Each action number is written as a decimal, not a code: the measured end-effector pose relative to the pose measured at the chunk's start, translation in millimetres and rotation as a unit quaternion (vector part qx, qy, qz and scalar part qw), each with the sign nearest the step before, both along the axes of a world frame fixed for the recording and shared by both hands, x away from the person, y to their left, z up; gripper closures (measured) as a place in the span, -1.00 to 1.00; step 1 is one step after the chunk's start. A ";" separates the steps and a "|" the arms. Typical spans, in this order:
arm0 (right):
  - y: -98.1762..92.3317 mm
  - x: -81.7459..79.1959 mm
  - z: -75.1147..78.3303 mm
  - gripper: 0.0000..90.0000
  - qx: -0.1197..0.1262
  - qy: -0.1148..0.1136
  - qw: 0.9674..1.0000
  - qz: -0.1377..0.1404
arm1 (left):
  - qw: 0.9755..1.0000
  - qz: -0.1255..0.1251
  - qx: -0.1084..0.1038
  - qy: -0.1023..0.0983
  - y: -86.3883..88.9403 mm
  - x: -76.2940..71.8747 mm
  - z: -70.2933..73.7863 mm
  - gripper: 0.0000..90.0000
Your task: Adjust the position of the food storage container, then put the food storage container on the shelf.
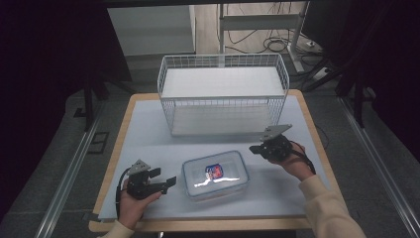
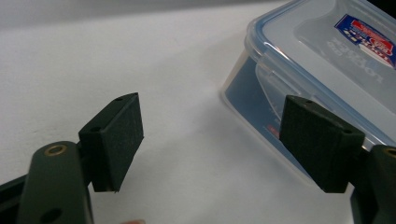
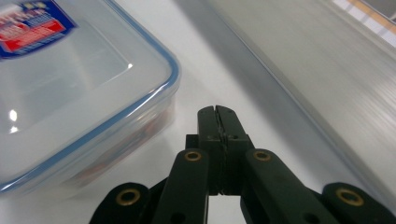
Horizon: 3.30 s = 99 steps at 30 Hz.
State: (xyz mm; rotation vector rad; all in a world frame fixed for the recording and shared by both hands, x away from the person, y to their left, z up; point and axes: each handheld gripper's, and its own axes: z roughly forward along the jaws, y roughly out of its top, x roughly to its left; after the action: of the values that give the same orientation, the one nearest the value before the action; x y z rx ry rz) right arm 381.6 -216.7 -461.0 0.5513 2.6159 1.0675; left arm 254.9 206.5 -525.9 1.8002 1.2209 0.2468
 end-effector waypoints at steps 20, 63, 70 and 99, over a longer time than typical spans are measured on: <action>-30.3 -29.2 -10.6 -0.19 0.148 0.142 0.974 -0.093 | 0.999 0.028 -0.035 0.025 4.0 -2.3 9.1 -0.66; 13.4 -20.0 -34.1 -0.56 0.172 0.278 0.941 -0.086 | 0.973 -0.028 -0.181 0.138 -43.0 6.5 -4.5 -0.41; 21.4 -15.6 -44.8 -0.49 0.173 0.329 0.924 -0.087 | 0.973 -0.027 -0.183 0.137 -41.5 6.4 -4.1 -0.33; 4.0 -29.2 -36.4 0.03 0.216 0.331 0.912 -0.105 | 0.982 -0.021 -0.164 0.089 -44.8 -14.5 6.5 -0.10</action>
State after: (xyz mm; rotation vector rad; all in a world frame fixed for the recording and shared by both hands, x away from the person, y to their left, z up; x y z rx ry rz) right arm 352.4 -212.8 -497.4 1.4900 2.7316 1.6161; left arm 240.4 161.6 -519.4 1.5808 1.2638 -0.1379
